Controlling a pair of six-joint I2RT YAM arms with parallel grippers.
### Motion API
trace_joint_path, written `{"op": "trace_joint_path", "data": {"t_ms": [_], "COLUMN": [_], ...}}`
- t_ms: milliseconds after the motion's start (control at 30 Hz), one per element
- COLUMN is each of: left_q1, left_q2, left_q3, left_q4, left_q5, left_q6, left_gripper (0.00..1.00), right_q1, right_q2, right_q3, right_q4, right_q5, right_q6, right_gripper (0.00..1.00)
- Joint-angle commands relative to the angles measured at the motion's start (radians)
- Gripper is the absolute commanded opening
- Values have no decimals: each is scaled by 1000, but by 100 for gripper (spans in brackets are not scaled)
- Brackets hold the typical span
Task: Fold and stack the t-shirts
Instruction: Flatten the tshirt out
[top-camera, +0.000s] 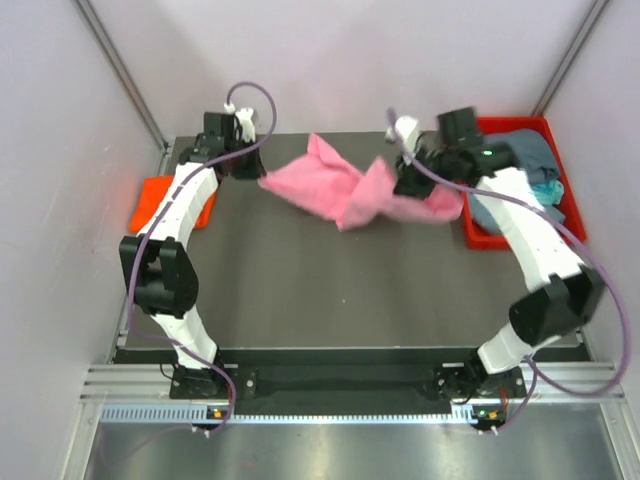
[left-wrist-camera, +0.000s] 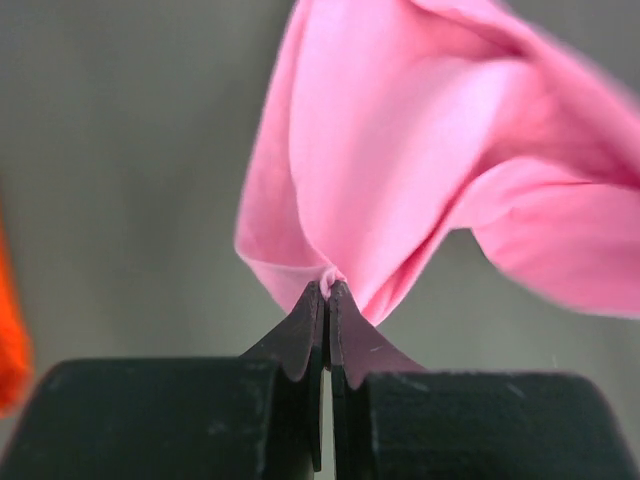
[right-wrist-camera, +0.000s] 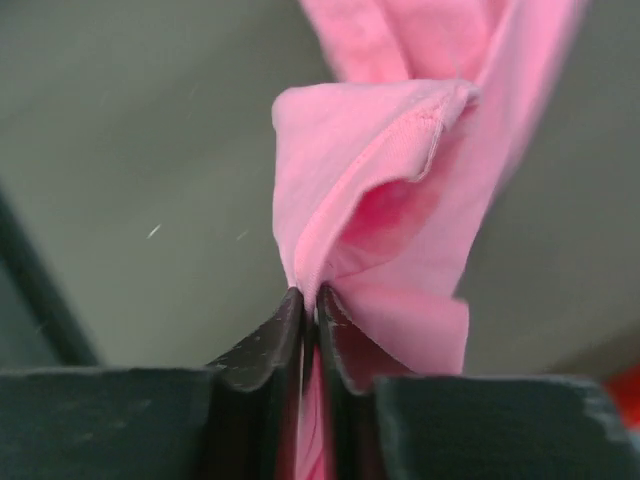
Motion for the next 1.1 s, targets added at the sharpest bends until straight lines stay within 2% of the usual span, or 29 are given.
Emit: {"op": "trace_joint_path", "data": {"t_ms": [0,67,167,267,333,400,500,667,767,1067], "left_q1": [-2,-2,-2,-2,-2,-2,-4,-2,-1,-1], "left_q2": [-51,-70,-90,-90,-84,-68,-47,-28,-24,-8], "left_q3": [-106,-161,-191,-195,-189,-178,-155,-123,-126,-135], "left_q4": [-96,-96,-93,-83,-79,-73,-73,-86,-85,-79], "left_q5": [102,137,141,116,116,115,95,70,69,88], "left_q6": [-78,-93,-104,-101,-103,-104,-95,-75,-72,-87], "left_gripper": [0,0,2,1,1,0,0,0,0,0], "right_q1": [43,52,42,31,28,29,28,36,37,39], "right_q2": [172,232,266,254,274,330,393,404,396,317], "right_q3": [-90,-60,21,97,120,150,170,144,115,-127], "right_q4": [-244,-354,-341,-191,-101,-86,-98,-106,-120,-135], "right_q5": [-125,-165,-185,-137,-66,-26,-27,-31,2,86], "right_q6": [-96,-123,-126,-52,-16,-8,17,25,6,-97], "right_gripper": [10,31,37,43,44,43,42,43,43,47]}}
